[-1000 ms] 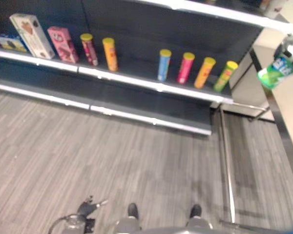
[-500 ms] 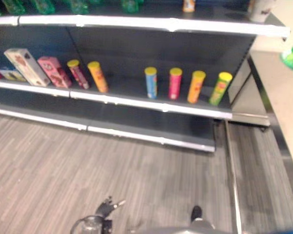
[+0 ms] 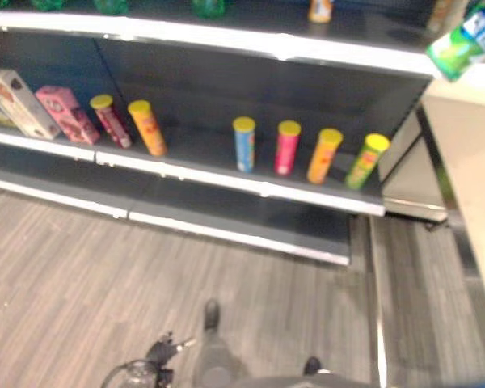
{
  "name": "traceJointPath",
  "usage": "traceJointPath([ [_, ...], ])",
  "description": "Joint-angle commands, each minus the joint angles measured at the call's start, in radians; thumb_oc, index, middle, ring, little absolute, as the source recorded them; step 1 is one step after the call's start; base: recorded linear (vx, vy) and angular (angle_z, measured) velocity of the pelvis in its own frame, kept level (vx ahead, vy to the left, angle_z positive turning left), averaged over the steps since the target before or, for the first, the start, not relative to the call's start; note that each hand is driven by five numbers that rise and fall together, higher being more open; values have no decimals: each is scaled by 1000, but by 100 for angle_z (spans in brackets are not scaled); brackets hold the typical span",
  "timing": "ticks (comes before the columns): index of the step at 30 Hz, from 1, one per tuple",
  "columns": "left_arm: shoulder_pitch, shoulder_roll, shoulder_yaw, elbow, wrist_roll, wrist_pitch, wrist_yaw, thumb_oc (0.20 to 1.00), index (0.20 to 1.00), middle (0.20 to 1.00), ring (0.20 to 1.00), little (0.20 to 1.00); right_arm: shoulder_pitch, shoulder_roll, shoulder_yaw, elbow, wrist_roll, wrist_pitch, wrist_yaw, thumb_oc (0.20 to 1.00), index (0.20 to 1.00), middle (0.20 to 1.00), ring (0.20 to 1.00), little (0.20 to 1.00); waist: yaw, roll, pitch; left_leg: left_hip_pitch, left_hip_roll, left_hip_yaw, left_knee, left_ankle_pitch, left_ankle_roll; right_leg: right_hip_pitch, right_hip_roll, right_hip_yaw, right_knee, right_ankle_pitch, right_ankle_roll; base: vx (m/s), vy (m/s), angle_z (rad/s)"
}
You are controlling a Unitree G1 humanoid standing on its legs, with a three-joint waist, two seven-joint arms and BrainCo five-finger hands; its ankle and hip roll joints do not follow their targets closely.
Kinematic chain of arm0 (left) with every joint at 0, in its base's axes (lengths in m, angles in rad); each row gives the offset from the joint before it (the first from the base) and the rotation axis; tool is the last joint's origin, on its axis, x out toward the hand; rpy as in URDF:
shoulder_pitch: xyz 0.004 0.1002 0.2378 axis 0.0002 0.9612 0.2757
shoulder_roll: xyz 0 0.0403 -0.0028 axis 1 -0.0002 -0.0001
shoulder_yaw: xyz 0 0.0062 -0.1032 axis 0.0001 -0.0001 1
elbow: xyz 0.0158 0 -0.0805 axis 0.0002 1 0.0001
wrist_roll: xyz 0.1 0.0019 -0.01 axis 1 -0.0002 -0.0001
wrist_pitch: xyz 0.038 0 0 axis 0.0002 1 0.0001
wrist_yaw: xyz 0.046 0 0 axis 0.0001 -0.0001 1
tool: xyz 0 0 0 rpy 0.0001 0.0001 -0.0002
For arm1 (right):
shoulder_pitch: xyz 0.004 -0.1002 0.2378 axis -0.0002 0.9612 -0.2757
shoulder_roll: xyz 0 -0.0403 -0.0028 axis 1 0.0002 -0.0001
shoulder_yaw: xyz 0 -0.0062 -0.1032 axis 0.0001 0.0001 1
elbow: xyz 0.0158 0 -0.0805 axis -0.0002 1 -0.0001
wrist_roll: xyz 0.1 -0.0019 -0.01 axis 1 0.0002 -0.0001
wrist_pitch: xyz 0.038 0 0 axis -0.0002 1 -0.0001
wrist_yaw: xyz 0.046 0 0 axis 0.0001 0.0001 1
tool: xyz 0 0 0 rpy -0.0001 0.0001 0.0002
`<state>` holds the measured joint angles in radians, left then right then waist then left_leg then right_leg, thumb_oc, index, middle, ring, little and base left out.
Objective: Put the goods on the table back onto the shelves and tidy them up.
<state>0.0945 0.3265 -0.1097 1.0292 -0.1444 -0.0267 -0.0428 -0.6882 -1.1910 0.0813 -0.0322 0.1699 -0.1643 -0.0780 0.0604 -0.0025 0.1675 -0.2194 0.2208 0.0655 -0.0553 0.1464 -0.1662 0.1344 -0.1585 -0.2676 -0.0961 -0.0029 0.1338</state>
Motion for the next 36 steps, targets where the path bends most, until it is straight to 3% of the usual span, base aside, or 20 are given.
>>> traceJointPath([
  [1, -12, 44, -11, -17, 10, -25, 8, 1000, 1000, 1000, 1000, 1000, -82, -18, -26, -7, 4, -15, -25, 200, 200, 200, 200, 200, 9, -58, -35, 92, 4, 67, -32, -11, -34, 20, 3, -25, 9, -39, 56, 181, 209, -84],
  [2, -13, 44, -9, -15, 12, -26, 10, 1000, 1000, 1000, 1000, 1000, -87, -13, -16, -7, -1, -13, -25, 200, 200, 200, 200, 200, 9, -65, -36, 107, -4, 85, -32, -16, -27, 22, -6, -16, 12, -30, 61, 294, 377, -75],
  [3, -23, 63, -1, -20, 10, -26, 19, 1000, 1000, 1000, 1000, 1000, -111, 4, 11, -16, -15, -9, -26, 200, 200, 200, 200, 200, 9, -82, -39, 145, -21, 134, -29, -40, 13, -12, -42, -5, 118, -19, 75, 196, 280, -76],
  [7, -26, 76, 22, -30, -8, -23, 35, 1000, 1000, 1000, 1000, 1000, -130, 28, 23, -34, -17, -5, -28, 200, 200, 200, 200, 200, 17, -89, -30, 184, -30, 197, -30, -63, 41, -87, -92, -30, 266, 13, 90, 98, 204, -89],
  [8, -32, 86, 39, -43, -27, -23, 48, 1000, 1000, 1000, 1000, 1000, -141, 37, 23, -56, -22, -8, -32, 200, 200, 200, 200, 200, 12, -85, -20, 221, -41, 239, -32, -89, 61, -143, -154, -121, 387, 75, 97, 71, 184, -68],
  [9, -32, 86, 39, -43, -27, -23, 48, 1000, 1000, 1000, 1000, 1000, -141, 37, 24, -56, -22, -8, -32, 200, 200, 200, 200, 200, 12, -85, -20, 220, -42, 239, -32, -88, 61, -144, -155, -120, 388, 75, 97, 202, 392, -45],
  [10, -21, 88, 41, -45, -22, -23, 47, 1000, 1000, 1000, 1000, 1000, -148, 39, 25, -80, -21, -10, -28, 200, 200, 200, 200, 200, -1, -80, -18, 266, -75, 269, -32, -128, 80, -171, -182, -184, 403, 96, 94, 201, 297, -21],
  [12, -5, 76, 53, -34, -24, -24, 48, 1000, 1000, 1000, 1000, 1000, -173, 35, 37, -95, -8, -21, -32, 200, 200, 200, 200, 200, -5, -61, -22, 303, -105, 261, -32, -173, 88, -211, -135, -176, 321, 86, 99, 265, 271, -57],
  [13, -1, 69, 56, -27, -19, -27, 47, 1000, 1000, 1000, 1000, 1000, -178, 36, 39, -98, -1, -25, -32, 200, 200, 200, 200, 200, -3, -60, -21, 301, -114, 275, -32, -164, 96, -219, -125, -189, 293, 97, 82, 163, 109, -84],
  [14, -1, 63, 56, -16, -11, -28, 44, 1000, 1000, 1000, 1000, 1000, -163, 26, 35, -91, -7, -27, -38, 200, 200, 200, 200, 200, -13, -59, -17, 299, -127, 256, -32, -165, 99, -240, -85, -139, 249, 88, 76, 20, 36, -30],
  [15, -1, 63, 55, -15, -11, -28, 44, 1000, 1000, 1000, 1000, 1000, -160, 26, 33, -92, -7, -27, -38, 200, 200, 200, 200, 200, -11, -59, -18, 299, -126, 258, -32, -165, 99, -241, -84, -138, 248, 88, 75, 111, 79, -2],
  [16, -2, 58, 48, -13, 6, -36, 38, 1000, 1000, 1000, 1000, 1000, -140, 4, 15, -106, -7, -24, -31, 200, 200, 200, 200, 200, -26, -58, -14, 297, -150, 224, -32, -174, 108, -254, -22, -4, 196, 73, 74, 74, 74, 54],
  [20, -24, 53, 22, -6, 14, -41, 29, 1000, 1000, 1000, 1000, 1000, -127, -51, 2, -79, -11, -18, -41, 200, 200, 200, 200, 200, -42, -70, -33, 264, -183, 165, -32, -175, 110, -210, 31, 86, 99, 67, 56, 38, 32, 76],
  [24, -22, 36, 4, 6, 30, -36, 24, 1000, 1000, 1000, 1000, 1000, -108, -88, -22, -89, -19, -25, -41, 200, 200, 200, 200, 200, -44, -72, -64, 258, -186, 123, -32, -170, 93, -138, 41, 40, 23, 65, 49, 68, -27, 74],
  [36, 0, 29, -5, 4, 37, -32, 16, 1000, 1000, 1000, 1000, 1000, -176, -88, 58, -75, 16, -33, -6, 200, 200, 200, 200, 200, -18, -82, -98, 280, -168, 134, -32, -171, 68, -87, 44, -13, 9, 33, 40, 2, -13, 5],
])
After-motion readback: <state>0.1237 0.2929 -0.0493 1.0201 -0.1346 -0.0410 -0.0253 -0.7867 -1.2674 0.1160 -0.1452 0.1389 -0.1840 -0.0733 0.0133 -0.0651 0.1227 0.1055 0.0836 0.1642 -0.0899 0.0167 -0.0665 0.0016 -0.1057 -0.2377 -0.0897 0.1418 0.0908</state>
